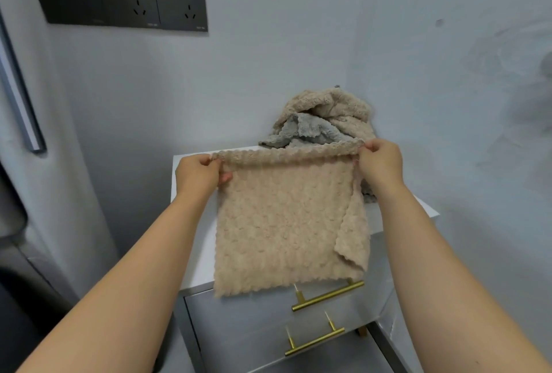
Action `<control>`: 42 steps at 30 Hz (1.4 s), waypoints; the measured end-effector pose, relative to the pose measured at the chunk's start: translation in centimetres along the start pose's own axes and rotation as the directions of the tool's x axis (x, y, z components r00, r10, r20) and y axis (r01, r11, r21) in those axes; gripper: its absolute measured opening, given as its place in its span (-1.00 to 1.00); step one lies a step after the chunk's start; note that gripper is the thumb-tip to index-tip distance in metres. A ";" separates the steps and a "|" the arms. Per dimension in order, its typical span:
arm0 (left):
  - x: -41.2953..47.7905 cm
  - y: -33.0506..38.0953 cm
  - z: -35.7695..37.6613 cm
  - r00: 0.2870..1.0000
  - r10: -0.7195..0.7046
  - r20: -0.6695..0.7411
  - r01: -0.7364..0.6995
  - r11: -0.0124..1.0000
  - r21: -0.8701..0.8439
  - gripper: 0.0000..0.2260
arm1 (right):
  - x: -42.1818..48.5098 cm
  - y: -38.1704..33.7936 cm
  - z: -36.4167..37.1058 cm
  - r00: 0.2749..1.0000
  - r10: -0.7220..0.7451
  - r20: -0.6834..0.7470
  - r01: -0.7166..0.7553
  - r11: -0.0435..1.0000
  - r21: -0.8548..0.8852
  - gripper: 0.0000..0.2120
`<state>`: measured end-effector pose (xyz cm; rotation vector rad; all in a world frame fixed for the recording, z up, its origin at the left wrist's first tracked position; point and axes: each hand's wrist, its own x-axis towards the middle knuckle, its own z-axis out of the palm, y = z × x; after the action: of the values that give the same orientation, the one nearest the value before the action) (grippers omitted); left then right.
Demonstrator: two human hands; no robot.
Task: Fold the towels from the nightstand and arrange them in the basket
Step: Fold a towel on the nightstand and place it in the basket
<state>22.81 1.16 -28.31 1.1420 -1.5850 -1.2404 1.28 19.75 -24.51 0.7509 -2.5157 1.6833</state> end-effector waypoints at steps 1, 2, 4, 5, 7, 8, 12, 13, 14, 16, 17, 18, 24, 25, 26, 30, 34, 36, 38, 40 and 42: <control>0.0 -0.1 0.1 1.000 0.015 -0.007 -0.015 1.000 -0.020 -0.72 | 0.0 0.2 -0.1 1.000 -0.001 0.003 0.001 0.998 -0.056 -0.77; -0.2 0.0 0.0 1.000 0.023 -0.009 -0.023 1.000 -0.021 -0.71 | -0.2 0.1 -0.2 0.999 0.034 0.040 -0.030 0.995 -0.092 -0.77; -0.1 -0.2 0.1 1.000 0.028 0.002 -0.028 0.999 -0.020 -0.70 | -0.4 0.0 -0.3 0.971 0.164 0.172 -0.141 0.980 -0.137 -0.79; -0.1 -0.4 0.2 1.000 0.028 0.011 -0.028 0.999 -0.019 -0.70 | -0.5 -0.1 -0.3 0.946 0.229 0.230 -0.197 0.968 -0.154 -0.82; -0.3 -0.4 0.3 0.999 0.030 0.014 -0.030 0.999 -0.023 -0.71 | -0.4 -0.1 -0.3 0.928 0.260 0.266 -0.235 0.964 -0.123 -0.87; -0.3 -0.4 0.4 0.999 0.031 0.012 -0.031 0.999 -0.030 -0.70 | -0.4 0.0 -0.3 0.929 0.254 0.270 -0.235 0.967 -0.102 -0.89; -0.4 -0.4 0.5 0.999 0.050 -0.006 -0.050 0.998 -0.027 -0.75 | -0.3 0.6 -0.9 0.963 0.043 0.267 0.078 0.902 -0.425 -0.90; -0.4 -0.4 0.4 0.998 0.058 -0.011 -0.059 0.998 -0.014 -0.77 | -0.3 0.8 -1.1 0.963 0.000 0.270 0.143 0.848 -0.510 -0.88; -0.4 -0.4 0.5 0.998 0.064 -0.008 -0.064 0.998 0.005 -0.78 | -0.3 1.0 -1.4 0.963 -0.010 0.270 0.171 0.796 -0.581 -0.82; -0.4 -0.6 0.6 0.998 0.065 0.015 -0.066 0.997 0.051 -0.80 | -0.6 1.4 -2.1 0.973 0.024 0.228 0.132 0.754 -0.643 -0.70; -0.5 -0.7 0.6 0.998 0.054 0.026 -0.056 0.997 0.061 -0.80 | -0.9 1.2 -2.4 0.975 0.047 0.217 0.107 0.755 -0.646 -0.72; -0.7 -0.8 0.8 0.999 0.038 0.039 -0.041 0.997 0.060 -0.80 | -1.3 1.1 -2.7 0.968 0.075 0.240 0.101 0.757 -0.646 -0.77; -1.3 -1.3 0.9 0.997 0.026 0.072 -0.028 0.999 0.025 -0.84 | -2.3 1.7 -4.0 0.885 0.312 0.346 0.107 0.586 -0.803 -0.84; -1.4 -1.3 0.9 0.996 0.037 0.077 -0.039 0.999 0.027 -0.83 | -2.1 2.1 -4.3 0.928 0.249 0.277 0.072 0.610 -0.789 -0.88; -1.6 -1.3 0.8 0.996 0.048 0.081 -0.051 0.998 0.030 -0.82 | -1.9 2.3 -4.4 0.965 0.171 0.200 0.034 0.672 -0.740 -0.92; -1.7 -1.6 0.5 0.996 0.043 0.083 -0.046 0.998 0.033 -0.84 | -1.5 2.4 -2.9 0.982 0.087 0.168 -0.006 0.903 -0.430 -0.78; -1.9 -1.2 0.4 0.994 0.105 0.017 -0.106 0.984 0.145 -0.88 | -1.9 2.8 -1.1 0.936 0.179 0.304 -0.065 0.934 -0.350 -0.60; -2.0 -1.1 0.4 0.994 0.111 -0.009 -0.107 0.974 0.201 -0.87 | -1.7 2.8 -0.4 0.935 0.198 0.296 -0.092 0.937 -0.337 -0.62; -1.6 -1.1 0.7 1.000 0.031 0.003 -0.031 0.994 0.105 -0.82 | -1.1 2.7 0.2 0.943 0.205 0.264 -0.147 0.964 -0.223 -0.64; -1.0 -0.9 0.8 0.995 -0.082 0.061 0.089 0.989 -0.119 -0.80 | -0.9 2.1 0.7 0.945 0.204 0.256 -0.199 0.979 -0.047 -0.69; -0.2 -0.8 0.8 0.985 -0.131 0.111 0.155 0.957 -0.247 -0.83 | -0.5 1.7 1.1 0.953 0.190 0.237 -0.215 0.973 0.084 -0.73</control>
<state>22.25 1.49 -29.22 1.0597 -1.3791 -1.5646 1.32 19.45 -26.54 0.7570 -2.7580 1.9150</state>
